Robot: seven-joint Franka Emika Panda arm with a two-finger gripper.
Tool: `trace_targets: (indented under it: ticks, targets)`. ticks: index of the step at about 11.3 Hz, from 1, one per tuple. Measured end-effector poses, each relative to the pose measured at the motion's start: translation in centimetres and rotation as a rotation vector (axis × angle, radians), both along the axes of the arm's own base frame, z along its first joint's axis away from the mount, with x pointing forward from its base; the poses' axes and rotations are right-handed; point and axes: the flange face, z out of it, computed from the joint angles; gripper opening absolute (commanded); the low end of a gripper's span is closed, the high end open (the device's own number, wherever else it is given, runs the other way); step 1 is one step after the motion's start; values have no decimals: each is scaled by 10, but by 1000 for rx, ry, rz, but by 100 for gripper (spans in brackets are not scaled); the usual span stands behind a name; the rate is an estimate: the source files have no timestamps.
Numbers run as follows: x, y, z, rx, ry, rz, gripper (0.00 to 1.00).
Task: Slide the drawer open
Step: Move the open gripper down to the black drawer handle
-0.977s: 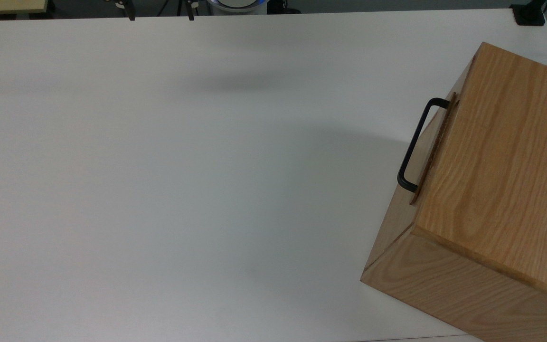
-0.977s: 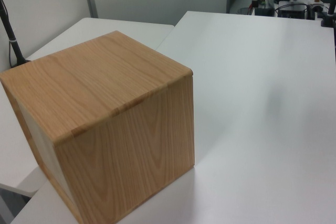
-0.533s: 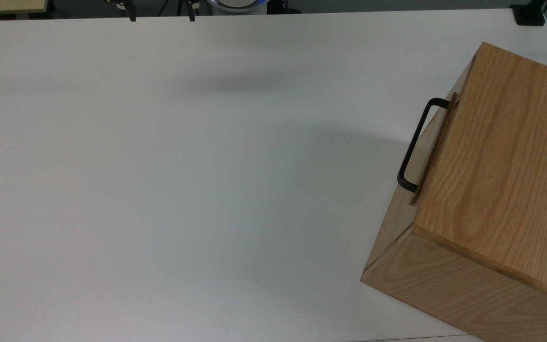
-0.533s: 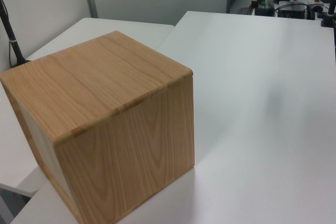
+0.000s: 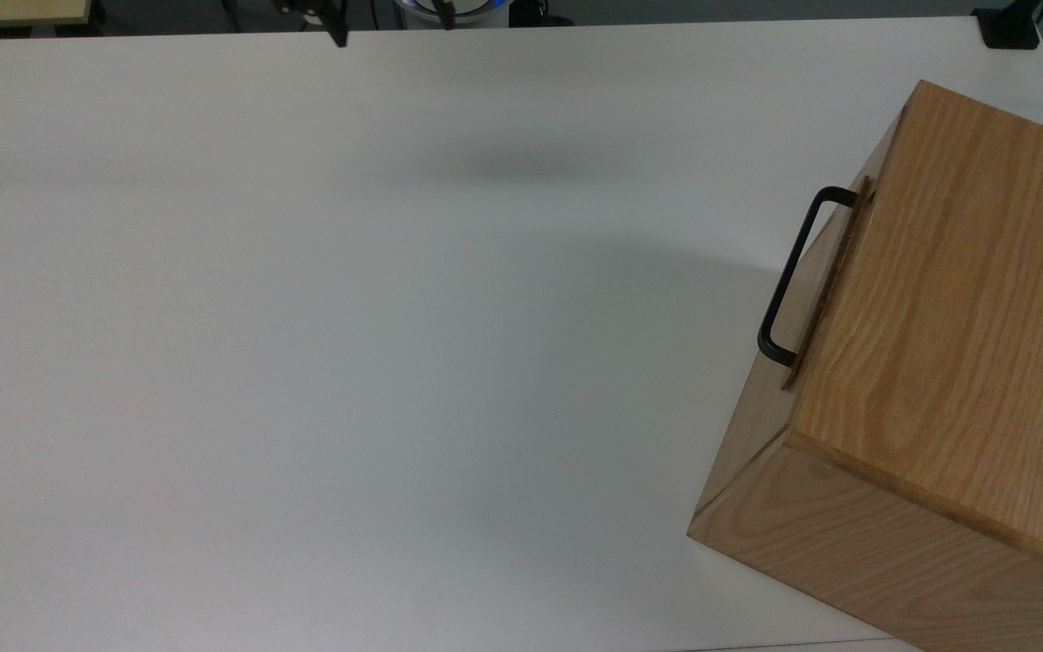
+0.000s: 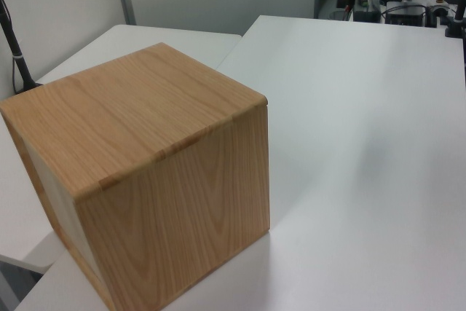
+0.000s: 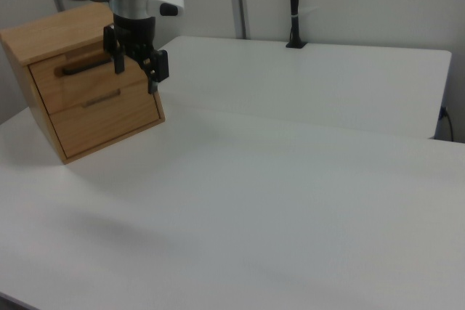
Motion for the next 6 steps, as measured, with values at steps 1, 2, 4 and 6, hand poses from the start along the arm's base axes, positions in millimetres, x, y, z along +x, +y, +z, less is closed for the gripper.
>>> trace_targets:
  ticks: [1, 2, 4, 6]
  targets:
    - [5, 8, 5, 44, -16, -93, 100]
    - [12, 25, 4, 73, -17, -161, 100]
    - [42, 78, -24, 114, -7, -273, 100]
    - [72, 117, -61, 197, 16, -311, 100]
